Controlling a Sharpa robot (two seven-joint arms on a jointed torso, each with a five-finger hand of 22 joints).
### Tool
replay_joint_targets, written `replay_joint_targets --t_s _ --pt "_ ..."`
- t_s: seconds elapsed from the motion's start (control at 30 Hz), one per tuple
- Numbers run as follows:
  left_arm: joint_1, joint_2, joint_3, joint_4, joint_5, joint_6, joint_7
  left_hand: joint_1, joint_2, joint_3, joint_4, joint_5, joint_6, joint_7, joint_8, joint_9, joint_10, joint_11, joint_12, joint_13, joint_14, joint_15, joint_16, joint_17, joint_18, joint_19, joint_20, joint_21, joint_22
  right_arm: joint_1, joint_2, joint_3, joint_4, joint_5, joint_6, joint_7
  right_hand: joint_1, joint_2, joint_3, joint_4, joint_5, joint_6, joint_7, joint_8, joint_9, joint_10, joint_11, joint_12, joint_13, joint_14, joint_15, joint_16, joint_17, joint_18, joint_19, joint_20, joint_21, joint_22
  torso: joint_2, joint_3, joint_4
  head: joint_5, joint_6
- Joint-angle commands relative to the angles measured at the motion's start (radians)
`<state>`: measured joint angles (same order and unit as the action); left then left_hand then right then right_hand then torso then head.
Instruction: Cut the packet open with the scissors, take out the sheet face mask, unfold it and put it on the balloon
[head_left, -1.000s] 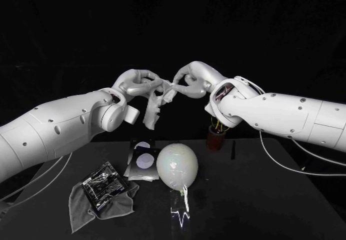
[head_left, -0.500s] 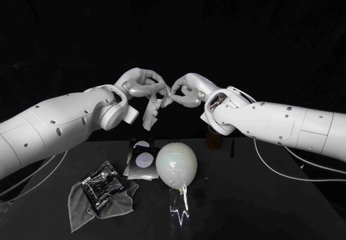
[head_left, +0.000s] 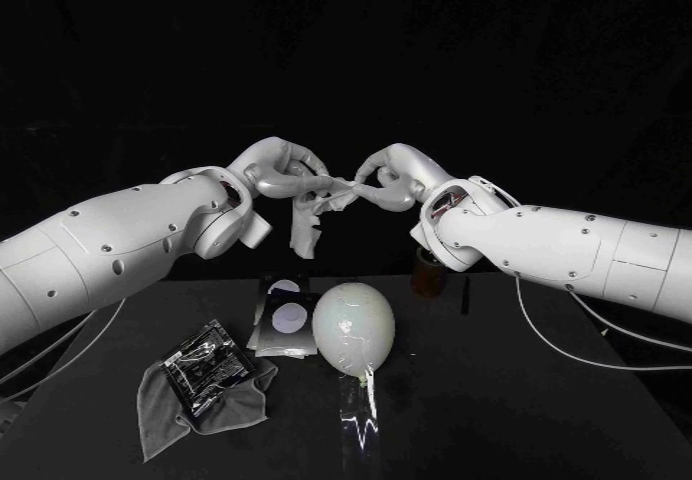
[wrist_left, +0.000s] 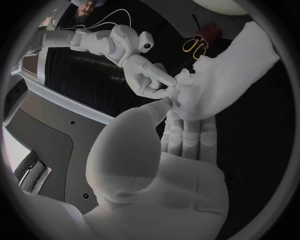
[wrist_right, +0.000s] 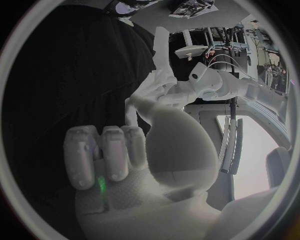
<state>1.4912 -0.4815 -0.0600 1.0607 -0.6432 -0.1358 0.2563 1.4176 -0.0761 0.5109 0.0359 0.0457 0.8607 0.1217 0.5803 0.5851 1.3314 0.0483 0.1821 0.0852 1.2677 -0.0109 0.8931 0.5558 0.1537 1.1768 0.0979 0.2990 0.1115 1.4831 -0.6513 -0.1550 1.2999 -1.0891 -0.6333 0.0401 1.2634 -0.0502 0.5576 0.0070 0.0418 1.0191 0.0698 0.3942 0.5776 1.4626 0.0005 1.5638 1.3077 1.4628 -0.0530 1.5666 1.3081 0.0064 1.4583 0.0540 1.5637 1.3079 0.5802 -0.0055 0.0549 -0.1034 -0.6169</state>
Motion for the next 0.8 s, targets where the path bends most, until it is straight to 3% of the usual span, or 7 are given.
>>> replay_joint_targets --t_s 0.03,0.13,0.2,0.4,0.53,0.7,0.8 --pt "0.002 -0.002 0.0 -0.002 -0.038 -0.05 0.009 0.013 0.006 -0.018 -0.014 0.004 0.034 0.003 -0.036 -0.025 -0.003 0.008 -0.007 0.003 -0.089 0.005 0.018 0.011 -0.019 -0.045 0.005 0.018 0.018 0.006 -0.01 0.003 0.009 0.059 -0.014 0.037 0.013 0.001 0.008 0.001 0.007 0.005 0.0 0.003 0.004 0.108 -0.004 0.007 0.263 0.108 -0.006 0.004 0.263 -0.006 0.113 -0.002 0.007 0.263 -0.001 -0.0008 -0.0018 0.0 0.0" --pt "0.002 -0.001 -0.003 -0.005 -0.003 -0.074 0.012 0.014 0.008 -0.033 -0.023 0.003 0.063 0.005 -0.069 -0.045 -0.02 0.012 -0.011 0.004 -0.192 0.019 0.033 0.015 -0.031 -0.09 0.01 0.043 0.041 0.01 -0.018 0.004 0.027 0.074 0.002 0.047 0.013 0.001 0.008 0.001 0.007 0.004 0.0 0.003 0.004 0.108 -0.004 0.007 0.263 0.108 -0.006 0.004 0.263 -0.006 0.113 -0.002 0.007 0.263 -0.001 -0.0003 -0.0018 0.001 0.001" --pt "0.002 0.0 -0.006 -0.005 0.025 -0.081 0.012 0.011 0.006 -0.031 -0.023 0.005 0.072 0.008 -0.078 -0.05 -0.036 0.019 -0.013 0.006 -0.33 0.042 -0.031 -0.01 -0.035 -0.106 0.012 0.054 0.051 0.012 -0.02 0.005 0.041 0.077 0.015 0.049 0.013 0.001 0.008 0.001 0.007 0.004 0.0 0.003 0.004 0.108 -0.004 0.007 0.263 0.108 -0.006 0.004 0.263 -0.006 0.113 -0.002 0.007 0.263 -0.001 -0.0003 -0.0023 0.001 0.002" --pt "0.002 0.002 -0.01 -0.002 0.093 -0.091 0.01 0.008 0.013 -0.03 -0.02 0.004 0.075 0.021 -0.091 -0.054 -0.11 0.046 -0.036 0.001 -0.469 0.084 -0.08 -0.031 -0.05 -0.168 0.025 0.051 0.058 0.014 -0.015 0.005 0.072 0.056 0.04 0.042 0.013 0.001 0.008 0.001 0.007 0.004 0.0 0.003 0.004 0.108 -0.004 0.007 0.263 0.108 -0.006 0.004 0.263 -0.006 0.113 -0.002 0.007 0.263 -0.001 -0.0004 -0.0015 -0.001 0.002" --pt "0.002 0.002 -0.011 0.004 0.131 -0.087 0.006 0.011 0.022 -0.036 -0.023 0.003 0.07 0.024 -0.094 -0.05 -0.11 0.045 -0.024 0.007 -0.401 0.07 -0.07 -0.046 -0.037 -0.15 0.018 0.077 0.073 0.015 -0.011 0.005 0.084 0.04 0.042 0.032 0.013 0.001 0.009 0.001 0.007 0.004 0.0 0.003 0.004 0.108 -0.003 0.007 0.263 0.108 -0.006 0.004 0.263 -0.006 0.113 -0.002 0.007 0.263 0.0 -0.0006 -0.0006 -0.001 0.004" --pt "0.002 0.001 -0.011 0.004 0.146 -0.098 0.006 0.01 0.022 -0.031 -0.024 0.002 0.07 0.023 -0.098 -0.044 -0.114 0.042 -0.008 0.015 -0.357 0.068 -0.151 -0.112 -0.03 -0.171 0.028 0.08 0.077 0.015 -0.011 0.005 0.089 0.014 0.028 0.023 0.013 0.001 0.009 0.001 0.007 0.004 0.0 0.003 0.004 0.108 -0.003 0.007 0.263 0.108 -0.006 0.004 0.263 -0.006 0.113 -0.002 0.007 0.263 0.0 -0.0004 -0.0006 0.001 0.002" --pt "0.002 -0.001 -0.011 0.003 0.15 -0.101 0.006 0.013 0.024 -0.032 -0.027 0.002 0.068 0.023 -0.102 -0.038 -0.114 0.038 0.005 0.021 -0.258 0.052 -0.186 -0.146 0.0 -0.116 0.02 0.113 0.091 0.015 -0.012 0.005 0.088 0.005 0.014 0.019 0.014 0.001 0.009 0.001 0.007 0.003 0.0 0.003 0.004 0.108 -0.003 0.007 0.263 0.108 -0.006 0.004 0.263 -0.006 0.113 -0.002 0.007 0.263 0.0 -0.0006 -0.0007 0.001 0.002"
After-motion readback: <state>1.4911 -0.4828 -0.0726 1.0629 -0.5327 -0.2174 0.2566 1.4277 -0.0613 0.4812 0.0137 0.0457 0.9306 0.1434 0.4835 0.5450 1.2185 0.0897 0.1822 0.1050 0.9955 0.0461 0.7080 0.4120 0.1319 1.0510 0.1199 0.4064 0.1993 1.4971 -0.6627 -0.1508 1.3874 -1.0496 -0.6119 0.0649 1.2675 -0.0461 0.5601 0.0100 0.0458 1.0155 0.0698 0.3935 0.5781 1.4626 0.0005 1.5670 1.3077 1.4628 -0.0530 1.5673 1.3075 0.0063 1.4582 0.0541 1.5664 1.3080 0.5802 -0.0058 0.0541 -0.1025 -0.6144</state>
